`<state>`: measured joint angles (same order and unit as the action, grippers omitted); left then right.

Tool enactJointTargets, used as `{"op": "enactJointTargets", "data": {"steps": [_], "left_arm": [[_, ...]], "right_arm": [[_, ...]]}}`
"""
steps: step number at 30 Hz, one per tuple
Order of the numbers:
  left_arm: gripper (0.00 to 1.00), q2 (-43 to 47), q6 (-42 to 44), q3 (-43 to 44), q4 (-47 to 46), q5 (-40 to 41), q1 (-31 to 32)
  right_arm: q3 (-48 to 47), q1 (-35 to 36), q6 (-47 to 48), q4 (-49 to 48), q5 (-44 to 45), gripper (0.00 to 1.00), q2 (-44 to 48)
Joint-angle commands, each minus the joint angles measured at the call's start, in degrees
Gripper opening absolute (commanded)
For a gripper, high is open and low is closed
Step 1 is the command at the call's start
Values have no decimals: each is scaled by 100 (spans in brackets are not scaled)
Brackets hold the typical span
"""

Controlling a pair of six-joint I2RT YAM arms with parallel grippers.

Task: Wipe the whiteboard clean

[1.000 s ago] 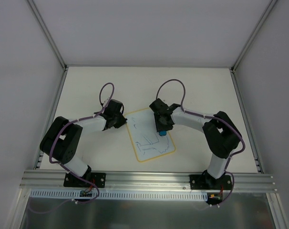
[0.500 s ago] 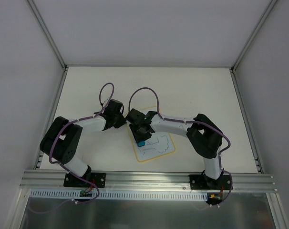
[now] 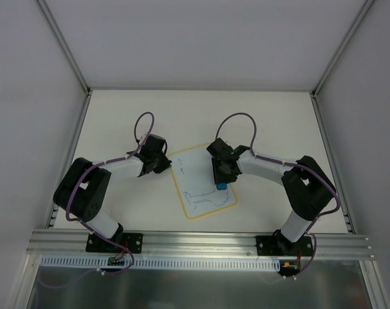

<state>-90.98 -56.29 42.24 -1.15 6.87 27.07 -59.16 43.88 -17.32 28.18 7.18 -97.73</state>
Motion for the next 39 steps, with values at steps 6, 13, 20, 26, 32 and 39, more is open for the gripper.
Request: {"op": "enactJointTargets", "data": {"steps": [6, 13, 20, 26, 32, 39], "left_arm": [[0, -166, 66, -84, 721, 148, 26], [0, -78, 57, -119, 712, 165, 0], [0, -43, 110, -163, 730, 156, -88], [0, -34, 136, -146, 730, 130, -132], [0, 19, 154, -58, 739, 121, -141], [0, -95, 127, 12, 739, 60, -149]], "right_arm": [[-550, 1252, -70, 627, -331, 1, -790], [-1063, 1747, -52, 451, -982, 1, -1283], [59, 1150, -149, 635, -157, 1, -476], [616, 587, -210, 846, 2, 2, 254], [160, 1008, -140, 1040, -32, 2, -96], [-271, 1921, -351, -198, -1166, 0, -624]]}}
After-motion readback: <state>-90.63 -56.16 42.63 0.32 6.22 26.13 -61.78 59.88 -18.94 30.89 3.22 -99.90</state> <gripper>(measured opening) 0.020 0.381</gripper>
